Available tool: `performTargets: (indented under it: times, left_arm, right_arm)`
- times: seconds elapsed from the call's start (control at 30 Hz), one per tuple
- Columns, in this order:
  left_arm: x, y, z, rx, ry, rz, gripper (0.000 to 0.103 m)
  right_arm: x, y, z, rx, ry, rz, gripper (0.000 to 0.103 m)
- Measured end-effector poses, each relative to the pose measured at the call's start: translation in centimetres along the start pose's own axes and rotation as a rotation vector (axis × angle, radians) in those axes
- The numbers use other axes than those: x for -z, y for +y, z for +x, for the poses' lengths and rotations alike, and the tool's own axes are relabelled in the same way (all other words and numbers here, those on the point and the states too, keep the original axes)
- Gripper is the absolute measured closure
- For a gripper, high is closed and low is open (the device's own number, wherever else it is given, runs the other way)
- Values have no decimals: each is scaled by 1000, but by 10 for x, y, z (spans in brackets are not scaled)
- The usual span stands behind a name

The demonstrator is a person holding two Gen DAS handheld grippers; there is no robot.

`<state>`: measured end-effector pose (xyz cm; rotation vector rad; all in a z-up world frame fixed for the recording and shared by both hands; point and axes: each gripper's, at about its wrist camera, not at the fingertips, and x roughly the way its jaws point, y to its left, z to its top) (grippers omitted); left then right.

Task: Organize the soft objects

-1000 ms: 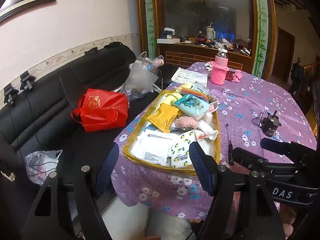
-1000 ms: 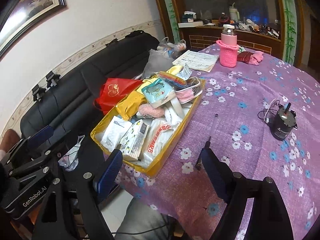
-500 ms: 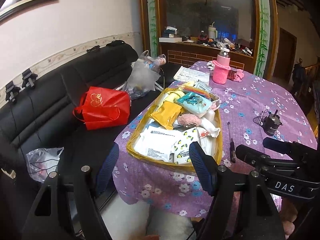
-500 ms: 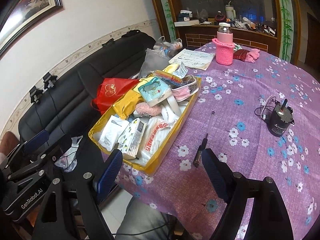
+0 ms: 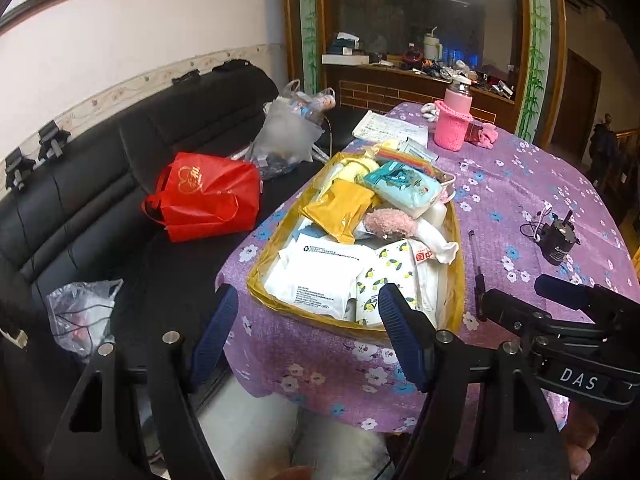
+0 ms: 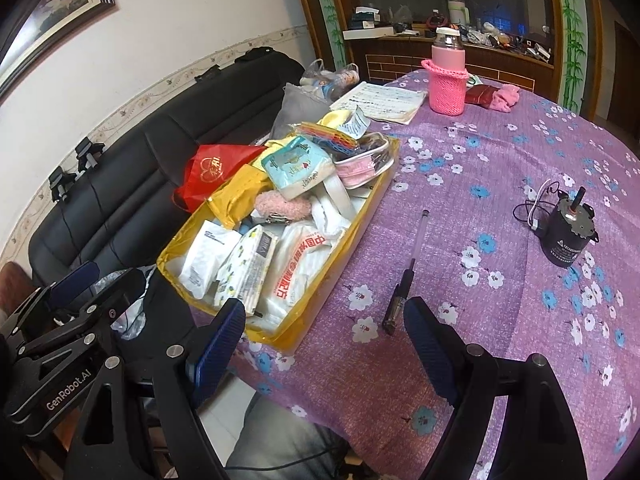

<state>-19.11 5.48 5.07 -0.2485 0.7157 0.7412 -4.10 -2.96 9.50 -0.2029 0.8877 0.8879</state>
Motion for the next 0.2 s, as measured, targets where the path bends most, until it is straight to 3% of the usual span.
performTargets:
  times: [0.2]
  left_arm:
    - [0, 3, 15, 9, 0, -14, 31]
  right_arm:
    - [-4, -4, 16, 21, 13, -5, 20]
